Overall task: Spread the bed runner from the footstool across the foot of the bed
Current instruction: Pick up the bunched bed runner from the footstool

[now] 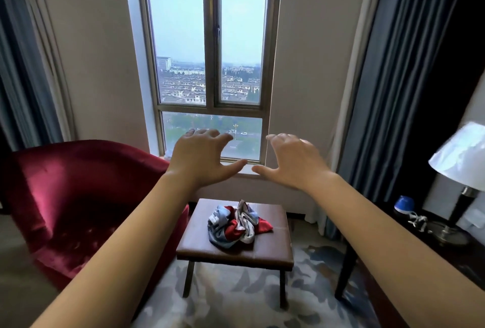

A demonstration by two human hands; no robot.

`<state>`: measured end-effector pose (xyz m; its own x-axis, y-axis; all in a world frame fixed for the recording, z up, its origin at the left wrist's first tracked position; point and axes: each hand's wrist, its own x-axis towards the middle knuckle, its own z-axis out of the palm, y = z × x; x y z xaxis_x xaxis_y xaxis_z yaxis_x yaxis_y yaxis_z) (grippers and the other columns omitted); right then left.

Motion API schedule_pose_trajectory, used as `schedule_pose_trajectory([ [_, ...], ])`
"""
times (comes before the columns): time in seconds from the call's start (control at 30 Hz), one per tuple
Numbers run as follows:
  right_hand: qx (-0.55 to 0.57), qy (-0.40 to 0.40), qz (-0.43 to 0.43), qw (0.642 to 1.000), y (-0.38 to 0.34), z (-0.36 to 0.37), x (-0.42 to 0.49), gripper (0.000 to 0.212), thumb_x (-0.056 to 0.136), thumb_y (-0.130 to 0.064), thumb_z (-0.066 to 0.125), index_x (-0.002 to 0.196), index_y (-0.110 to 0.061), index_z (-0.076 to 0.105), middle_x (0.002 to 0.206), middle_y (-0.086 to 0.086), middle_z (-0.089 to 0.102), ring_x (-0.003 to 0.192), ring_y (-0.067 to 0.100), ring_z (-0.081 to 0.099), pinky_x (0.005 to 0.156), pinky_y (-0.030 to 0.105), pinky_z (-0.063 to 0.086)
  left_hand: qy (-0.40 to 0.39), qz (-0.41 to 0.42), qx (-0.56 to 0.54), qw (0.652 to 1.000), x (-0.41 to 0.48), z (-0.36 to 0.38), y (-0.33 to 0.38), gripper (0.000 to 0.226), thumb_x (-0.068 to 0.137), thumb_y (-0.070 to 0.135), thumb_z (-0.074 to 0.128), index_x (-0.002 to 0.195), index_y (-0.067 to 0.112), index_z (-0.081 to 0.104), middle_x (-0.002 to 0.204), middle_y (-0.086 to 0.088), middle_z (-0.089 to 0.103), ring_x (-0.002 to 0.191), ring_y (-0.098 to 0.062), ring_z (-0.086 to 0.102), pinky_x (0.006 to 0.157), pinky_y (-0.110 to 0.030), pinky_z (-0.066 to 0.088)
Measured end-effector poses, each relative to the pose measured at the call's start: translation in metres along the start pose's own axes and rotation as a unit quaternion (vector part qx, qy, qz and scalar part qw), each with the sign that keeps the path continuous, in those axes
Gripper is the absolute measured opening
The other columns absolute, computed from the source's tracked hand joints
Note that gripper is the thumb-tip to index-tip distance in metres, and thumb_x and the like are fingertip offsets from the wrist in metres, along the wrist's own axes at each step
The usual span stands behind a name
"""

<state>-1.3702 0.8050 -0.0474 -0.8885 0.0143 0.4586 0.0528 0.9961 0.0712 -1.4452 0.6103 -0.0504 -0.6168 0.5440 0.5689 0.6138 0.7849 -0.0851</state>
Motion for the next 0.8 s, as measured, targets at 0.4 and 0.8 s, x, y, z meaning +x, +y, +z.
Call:
schedule_pose_trajectory([
  [0.4,-0.004,0.018,-0.021,1.000,0.107,0.103,0.179,0.084,0.078,-0.073,0.048,0.140,-0.016,0.040,0.138,0.003,0.051,0.126,0.020,0.048,0.101,0.039,0.041,0.022,-0.028,0.010,0.999,0.173,0.122,-0.030,0.070,0.075,0.077,0.035,0.126,0.032,0.056,0.120,0.006,0.063,0.108,-0.021,0.059,0.091,-0.034,0.041],
  [0.8,0.023,0.007,-0.030,0.999,0.188,0.204,0.309,0.083,0.077,-0.074,0.048,0.135,-0.016,0.044,0.135,0.003,0.054,0.123,0.021,0.050,0.099,0.039,0.041,-0.002,-0.051,0.015,0.999,0.296,0.241,-0.050,0.067,0.076,0.075,0.040,0.123,0.031,0.057,0.121,0.003,0.064,0.108,-0.025,0.059,0.091,-0.036,0.042],
])
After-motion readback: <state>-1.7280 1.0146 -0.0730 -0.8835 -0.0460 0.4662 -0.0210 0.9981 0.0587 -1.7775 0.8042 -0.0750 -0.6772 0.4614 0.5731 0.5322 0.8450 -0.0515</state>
